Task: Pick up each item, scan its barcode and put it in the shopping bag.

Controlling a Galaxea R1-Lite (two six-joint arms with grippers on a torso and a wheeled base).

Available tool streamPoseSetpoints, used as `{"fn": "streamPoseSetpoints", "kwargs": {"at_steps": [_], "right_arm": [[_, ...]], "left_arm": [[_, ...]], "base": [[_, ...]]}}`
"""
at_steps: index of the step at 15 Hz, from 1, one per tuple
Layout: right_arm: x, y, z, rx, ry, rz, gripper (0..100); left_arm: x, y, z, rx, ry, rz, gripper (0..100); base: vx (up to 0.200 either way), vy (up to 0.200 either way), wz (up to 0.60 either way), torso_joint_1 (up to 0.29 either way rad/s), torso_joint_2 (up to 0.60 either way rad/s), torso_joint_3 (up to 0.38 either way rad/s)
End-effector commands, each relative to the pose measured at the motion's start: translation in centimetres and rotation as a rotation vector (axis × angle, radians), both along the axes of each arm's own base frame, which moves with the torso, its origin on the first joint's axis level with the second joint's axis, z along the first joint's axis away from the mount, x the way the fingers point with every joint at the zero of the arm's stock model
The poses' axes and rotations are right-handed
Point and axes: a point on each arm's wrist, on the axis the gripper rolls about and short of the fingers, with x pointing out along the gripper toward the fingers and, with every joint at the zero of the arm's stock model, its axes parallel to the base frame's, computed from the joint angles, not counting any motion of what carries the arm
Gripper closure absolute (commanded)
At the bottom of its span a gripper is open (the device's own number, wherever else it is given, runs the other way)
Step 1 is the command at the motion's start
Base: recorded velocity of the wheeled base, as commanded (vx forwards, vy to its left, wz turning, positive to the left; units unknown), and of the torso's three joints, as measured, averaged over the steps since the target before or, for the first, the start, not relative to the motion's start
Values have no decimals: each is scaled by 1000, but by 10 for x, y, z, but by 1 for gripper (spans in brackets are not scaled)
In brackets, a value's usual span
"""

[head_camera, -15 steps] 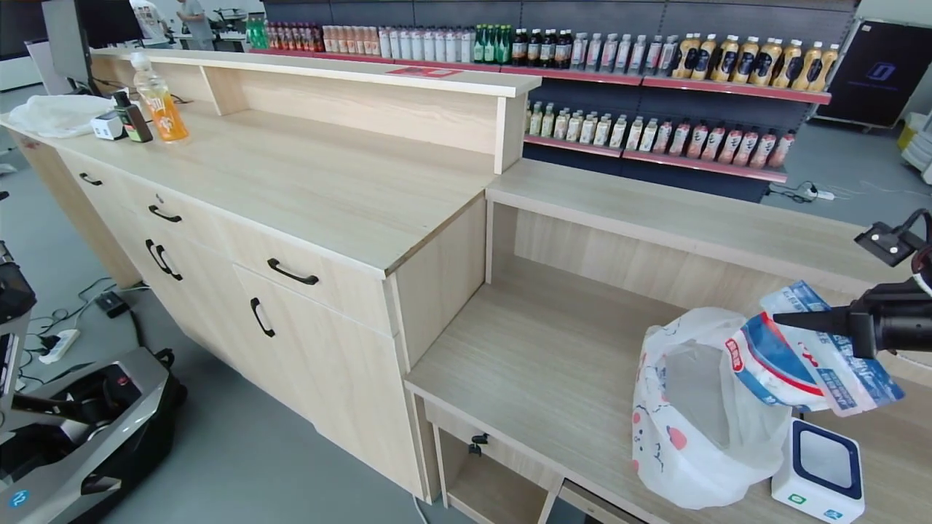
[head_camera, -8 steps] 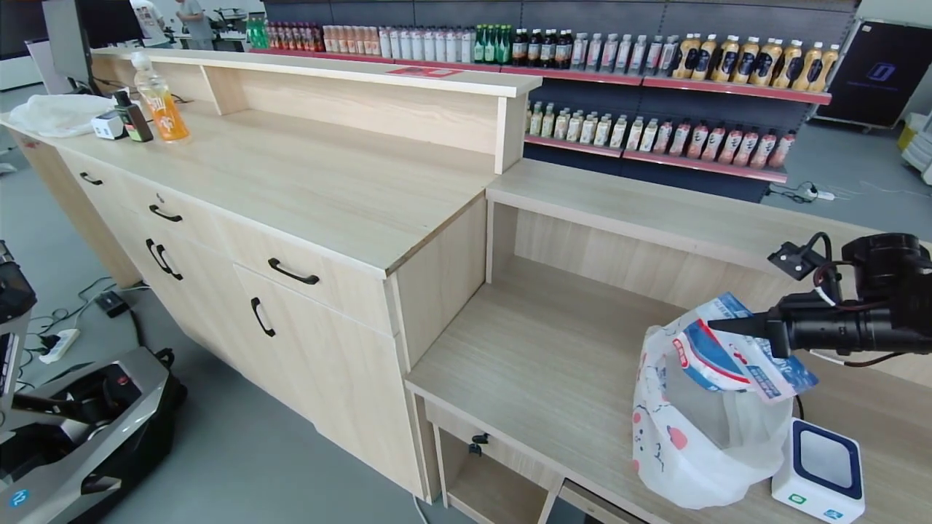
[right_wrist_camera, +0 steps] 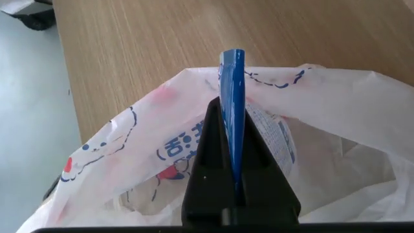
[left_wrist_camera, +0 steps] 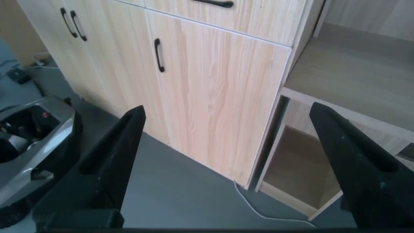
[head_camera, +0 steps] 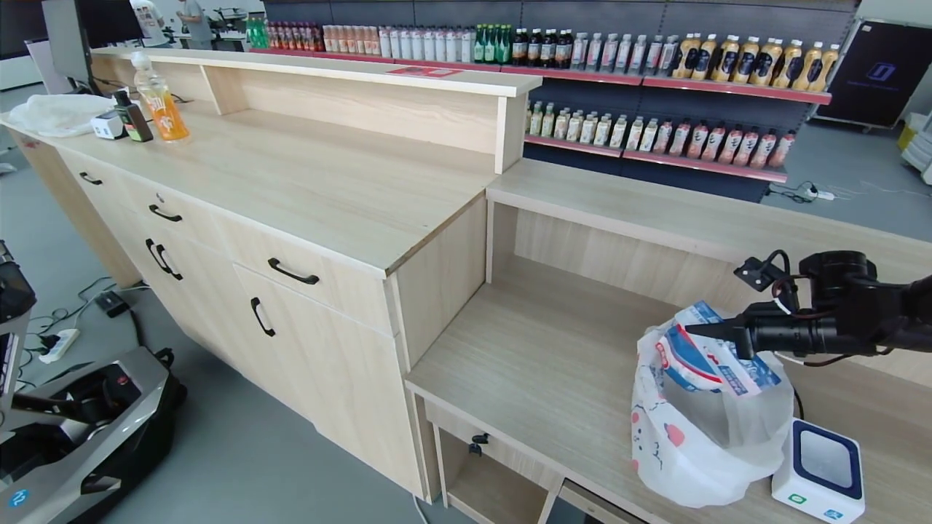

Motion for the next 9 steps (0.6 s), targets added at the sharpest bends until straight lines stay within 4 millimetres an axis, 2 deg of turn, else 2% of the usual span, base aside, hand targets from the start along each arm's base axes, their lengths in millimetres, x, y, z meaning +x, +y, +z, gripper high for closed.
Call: {"fn": "streamPoseSetpoints", "kwargs": {"at_steps": [1, 5, 9], "right_arm": [[6, -2, -15, -8, 30, -15, 100], [7, -3, -20, -11, 37, -21, 100], [21, -9, -34, -74, -2, -77, 100]], "left_arm": [[0, 0, 0, 1, -1, 1, 0], [0, 0, 0, 0, -1, 1, 0], [0, 0, 0, 1, -1, 1, 0]], "base": [[0, 0, 0, 0, 0, 0], [0, 0, 0, 0, 0, 0], [0, 0, 0, 0, 0, 0]]}}
